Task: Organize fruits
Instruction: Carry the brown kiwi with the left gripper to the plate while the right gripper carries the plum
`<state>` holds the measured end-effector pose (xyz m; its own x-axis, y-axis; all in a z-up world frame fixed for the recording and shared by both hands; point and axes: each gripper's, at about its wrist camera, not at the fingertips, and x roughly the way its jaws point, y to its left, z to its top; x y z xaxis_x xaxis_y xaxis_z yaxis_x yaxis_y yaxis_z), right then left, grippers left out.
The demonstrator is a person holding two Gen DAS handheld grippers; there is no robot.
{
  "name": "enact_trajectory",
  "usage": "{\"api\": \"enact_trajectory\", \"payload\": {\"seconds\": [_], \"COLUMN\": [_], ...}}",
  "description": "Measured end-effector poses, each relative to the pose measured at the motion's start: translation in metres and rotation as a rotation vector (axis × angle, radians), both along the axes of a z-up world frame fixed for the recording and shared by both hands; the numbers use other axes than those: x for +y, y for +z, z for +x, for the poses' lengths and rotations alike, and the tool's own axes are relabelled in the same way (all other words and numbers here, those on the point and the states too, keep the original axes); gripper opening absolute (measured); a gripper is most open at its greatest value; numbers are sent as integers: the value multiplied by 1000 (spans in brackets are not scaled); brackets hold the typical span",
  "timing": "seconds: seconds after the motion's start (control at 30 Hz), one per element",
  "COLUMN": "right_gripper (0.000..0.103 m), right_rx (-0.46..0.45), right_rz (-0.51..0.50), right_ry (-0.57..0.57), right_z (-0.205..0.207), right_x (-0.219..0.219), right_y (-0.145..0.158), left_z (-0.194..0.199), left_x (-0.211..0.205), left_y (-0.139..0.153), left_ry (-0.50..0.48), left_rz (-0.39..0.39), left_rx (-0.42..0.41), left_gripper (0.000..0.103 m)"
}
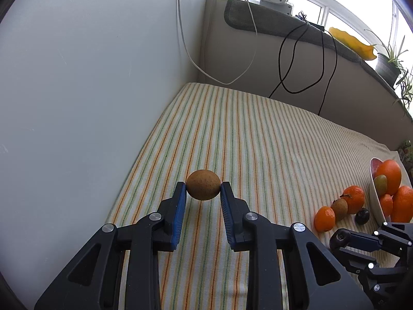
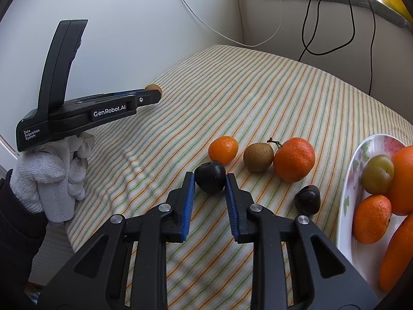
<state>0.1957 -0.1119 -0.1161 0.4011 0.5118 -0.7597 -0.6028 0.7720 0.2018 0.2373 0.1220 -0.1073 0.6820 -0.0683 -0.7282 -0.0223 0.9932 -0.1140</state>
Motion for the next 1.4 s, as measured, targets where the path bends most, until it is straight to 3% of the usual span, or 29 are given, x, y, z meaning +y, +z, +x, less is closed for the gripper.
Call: {"api": "enact_trajectory", "payload": {"seconds": [0.83, 1.4], "right_gripper": [25, 25], "right_rx": [-124, -209], "right_rz": [58, 6], "right_ry": [-86, -211], "right_z": [-56, -75], "right_x": [-81, -151], "right_y": [55, 73], "left_z": [-58, -59], "left_x": [-86, -171], "left_y": [50, 46], "left_ry": [-188, -359], "left_rz": [-66, -130], "left_rx": [-105, -86], "left_gripper": [25, 25]}}
